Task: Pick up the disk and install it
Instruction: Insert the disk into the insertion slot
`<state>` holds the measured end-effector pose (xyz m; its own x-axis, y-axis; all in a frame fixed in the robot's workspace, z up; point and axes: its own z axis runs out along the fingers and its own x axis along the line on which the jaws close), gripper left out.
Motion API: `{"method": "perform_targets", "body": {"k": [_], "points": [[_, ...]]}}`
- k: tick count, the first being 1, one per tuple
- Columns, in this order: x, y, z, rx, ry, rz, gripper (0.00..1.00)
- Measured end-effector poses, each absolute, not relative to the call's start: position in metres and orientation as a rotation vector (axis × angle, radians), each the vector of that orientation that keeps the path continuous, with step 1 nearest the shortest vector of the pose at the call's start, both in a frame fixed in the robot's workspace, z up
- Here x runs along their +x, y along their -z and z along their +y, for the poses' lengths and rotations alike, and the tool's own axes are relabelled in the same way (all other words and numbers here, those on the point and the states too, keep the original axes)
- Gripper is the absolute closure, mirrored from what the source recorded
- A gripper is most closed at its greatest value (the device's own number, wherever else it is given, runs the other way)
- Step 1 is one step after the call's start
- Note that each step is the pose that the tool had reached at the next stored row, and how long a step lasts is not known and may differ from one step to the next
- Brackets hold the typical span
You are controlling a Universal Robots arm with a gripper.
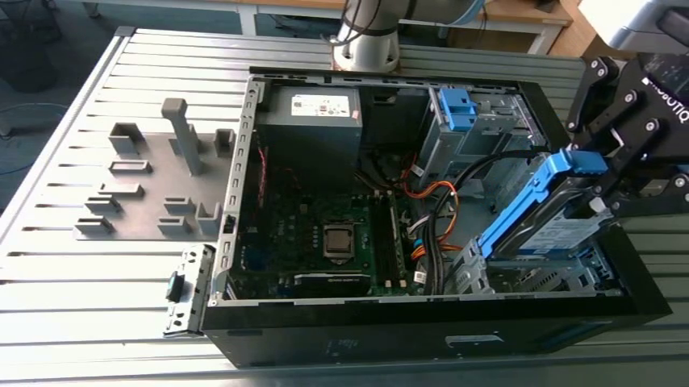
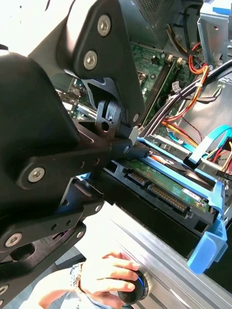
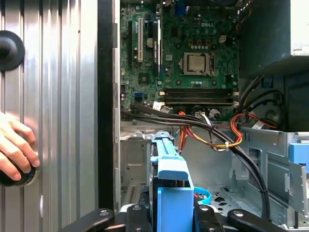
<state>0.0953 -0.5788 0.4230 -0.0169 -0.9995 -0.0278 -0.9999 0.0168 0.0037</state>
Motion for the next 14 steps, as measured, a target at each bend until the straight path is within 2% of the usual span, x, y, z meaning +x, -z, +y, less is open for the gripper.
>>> {"method": "perform_targets", "body": {"k": [14], "points": [[0.096,-0.399,-0.579,-2.194,-0.027,2.231,0.64]]}}
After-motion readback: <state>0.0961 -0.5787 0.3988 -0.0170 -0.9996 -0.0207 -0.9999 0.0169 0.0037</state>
